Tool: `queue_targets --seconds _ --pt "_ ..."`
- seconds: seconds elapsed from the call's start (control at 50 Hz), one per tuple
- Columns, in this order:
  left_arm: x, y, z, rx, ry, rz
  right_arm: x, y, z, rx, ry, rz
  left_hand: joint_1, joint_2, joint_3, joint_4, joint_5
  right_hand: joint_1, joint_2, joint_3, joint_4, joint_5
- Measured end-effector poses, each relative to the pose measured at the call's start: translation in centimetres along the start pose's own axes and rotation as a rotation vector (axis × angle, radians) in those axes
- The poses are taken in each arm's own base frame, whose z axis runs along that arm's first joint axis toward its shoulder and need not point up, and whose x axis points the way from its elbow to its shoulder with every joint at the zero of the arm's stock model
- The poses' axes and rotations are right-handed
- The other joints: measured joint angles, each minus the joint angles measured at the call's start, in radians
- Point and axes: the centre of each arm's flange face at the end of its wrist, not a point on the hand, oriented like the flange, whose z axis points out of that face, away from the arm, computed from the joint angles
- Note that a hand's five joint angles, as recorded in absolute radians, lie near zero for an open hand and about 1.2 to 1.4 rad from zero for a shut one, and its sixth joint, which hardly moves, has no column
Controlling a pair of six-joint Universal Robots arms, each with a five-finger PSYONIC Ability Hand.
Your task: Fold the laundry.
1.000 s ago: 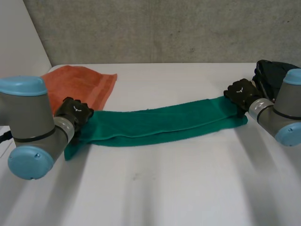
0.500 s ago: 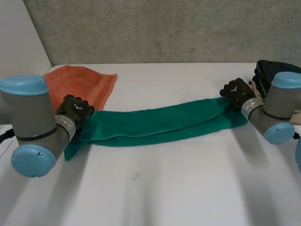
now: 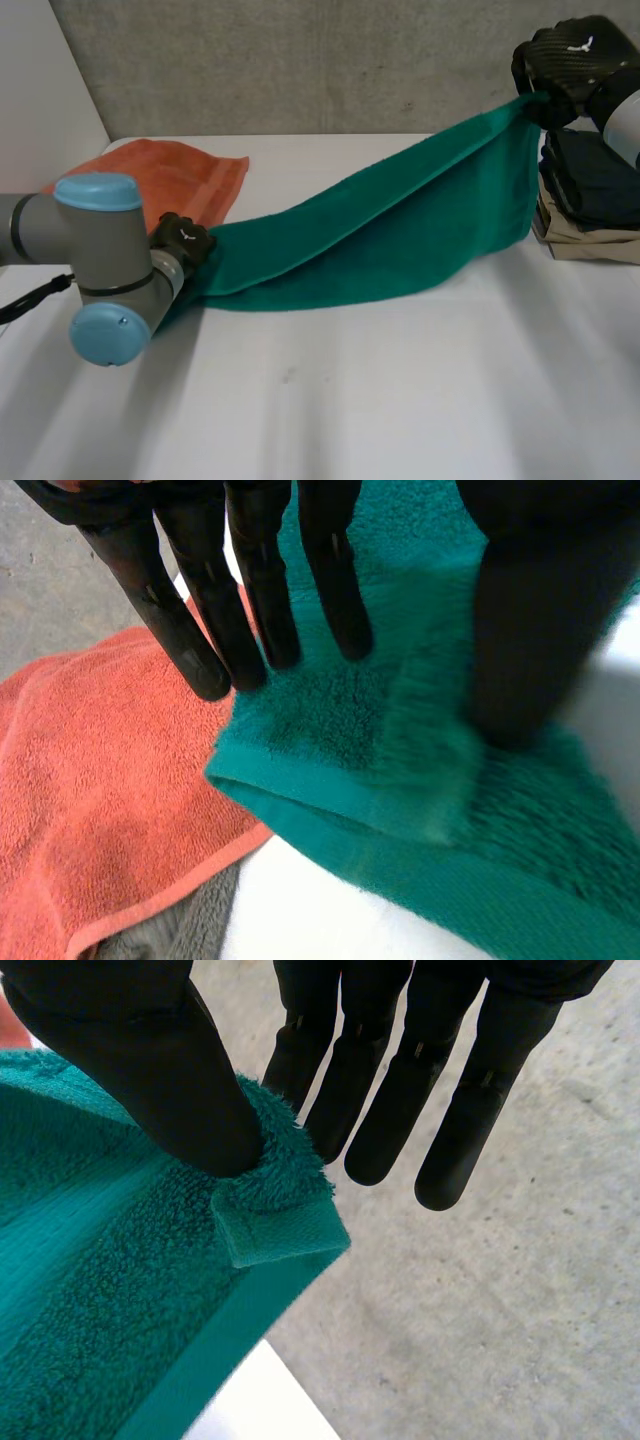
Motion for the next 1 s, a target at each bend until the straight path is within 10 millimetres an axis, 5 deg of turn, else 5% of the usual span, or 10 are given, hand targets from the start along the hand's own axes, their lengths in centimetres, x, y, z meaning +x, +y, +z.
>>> queue_targets --seconds 0.04,0.1,0.34,0.46,0.56,0.6,0.68,0.76,0.9,1.0 --pt "0.1 -0.1 0.3 0.005 -0.001 0.003 0.0 -0.4 -0.3 0.006 0.001 0.009 0.500 0.453 0.460 0.464 0.454 0.000 0.000 0.000 0.000 0.000" --pt "0.0 -0.3 0.7 0.017 -0.004 0.007 -0.1 -0.3 -0.6 0.001 -0.001 0.011 0.555 0.598 0.602 0.606 0.580 0.000 0.000 0.000 0.001 0.000" --pt "-2.3 -3.2 1.4 0.087 -0.015 0.012 -1.3 4.0 0.9 -0.107 0.007 -0.087 0.555 0.624 0.627 0.633 0.584 0.000 0.000 0.000 0.003 0.000" --pt "-4.9 -7.0 2.1 0.177 -0.079 0.011 -1.5 4.8 3.8 -0.072 0.075 -0.148 0.555 0.625 0.629 0.636 0.584 0.000 0.000 0.008 0.003 0.000" --pt "-7.6 -11.1 2.3 0.312 -0.190 -0.003 -0.2 3.2 6.8 0.083 0.208 -0.177 0.555 0.627 0.630 0.637 0.584 0.000 0.000 0.009 0.004 0.000" --pt "-10.0 -14.3 1.5 0.431 -0.292 -0.036 1.4 1.2 8.4 0.226 0.337 -0.162 0.555 0.627 0.631 0.637 0.584 0.000 0.000 0.009 0.004 0.001" --pt "-14.7 -19.7 -2.1 0.676 -0.485 -0.181 4.4 -2.7 9.1 0.490 0.548 -0.057 0.555 0.627 0.631 0.637 0.584 0.000 0.000 0.009 0.004 0.007" --pt "-17.0 -22.1 -4.9 0.831 -0.553 -0.322 5.4 -4.7 8.6 0.632 0.616 0.029 0.555 0.627 0.631 0.637 0.584 0.000 0.000 0.009 0.004 0.012" --pt "-15.1 -21.2 -3.9 0.843 -0.458 -0.405 3.5 -3.9 7.6 0.594 0.528 0.075 0.555 0.627 0.631 0.637 0.584 0.000 0.000 0.009 0.004 0.012" --pt "-10.1 -16.7 -0.3 0.668 -0.315 -0.362 0.5 0.5 6.6 0.402 0.398 0.089 0.555 0.627 0.631 0.638 0.584 0.000 0.000 0.009 0.004 0.012"
